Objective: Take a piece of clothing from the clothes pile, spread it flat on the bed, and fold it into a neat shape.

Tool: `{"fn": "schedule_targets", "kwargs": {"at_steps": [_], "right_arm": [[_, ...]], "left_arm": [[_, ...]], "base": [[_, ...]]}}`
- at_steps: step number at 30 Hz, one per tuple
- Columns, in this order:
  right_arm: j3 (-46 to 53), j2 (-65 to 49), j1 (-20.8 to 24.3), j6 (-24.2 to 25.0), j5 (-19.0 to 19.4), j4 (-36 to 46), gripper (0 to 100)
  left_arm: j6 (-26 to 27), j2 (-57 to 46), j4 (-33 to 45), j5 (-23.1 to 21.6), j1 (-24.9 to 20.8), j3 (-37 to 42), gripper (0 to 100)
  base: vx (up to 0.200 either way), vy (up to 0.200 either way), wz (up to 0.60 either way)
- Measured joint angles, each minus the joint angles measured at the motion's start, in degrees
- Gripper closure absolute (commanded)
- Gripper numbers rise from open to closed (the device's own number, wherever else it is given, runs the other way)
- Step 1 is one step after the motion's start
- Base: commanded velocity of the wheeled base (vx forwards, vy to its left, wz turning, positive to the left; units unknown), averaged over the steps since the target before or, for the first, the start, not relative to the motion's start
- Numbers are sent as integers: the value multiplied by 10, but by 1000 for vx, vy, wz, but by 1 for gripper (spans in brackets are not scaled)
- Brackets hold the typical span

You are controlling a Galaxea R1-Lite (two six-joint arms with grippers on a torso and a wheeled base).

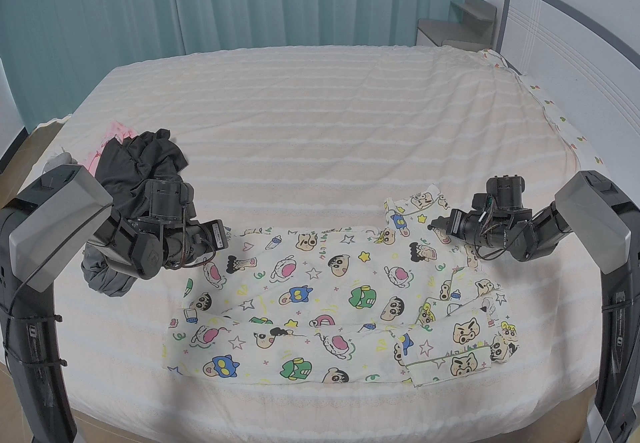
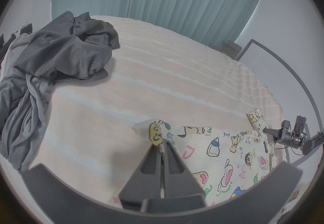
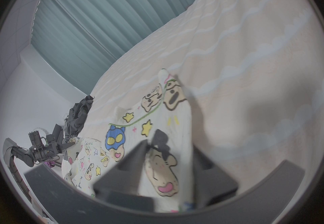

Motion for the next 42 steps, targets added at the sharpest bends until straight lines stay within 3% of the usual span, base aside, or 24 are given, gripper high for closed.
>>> {"fn": "schedule_targets", "kwargs": {"at_steps": [42], "right_arm": [[86,-85,-30,24,12,-97,100]], "left_arm": [[5,-73,0,50,2,15,100]], "base": [[0,0,0]]}}
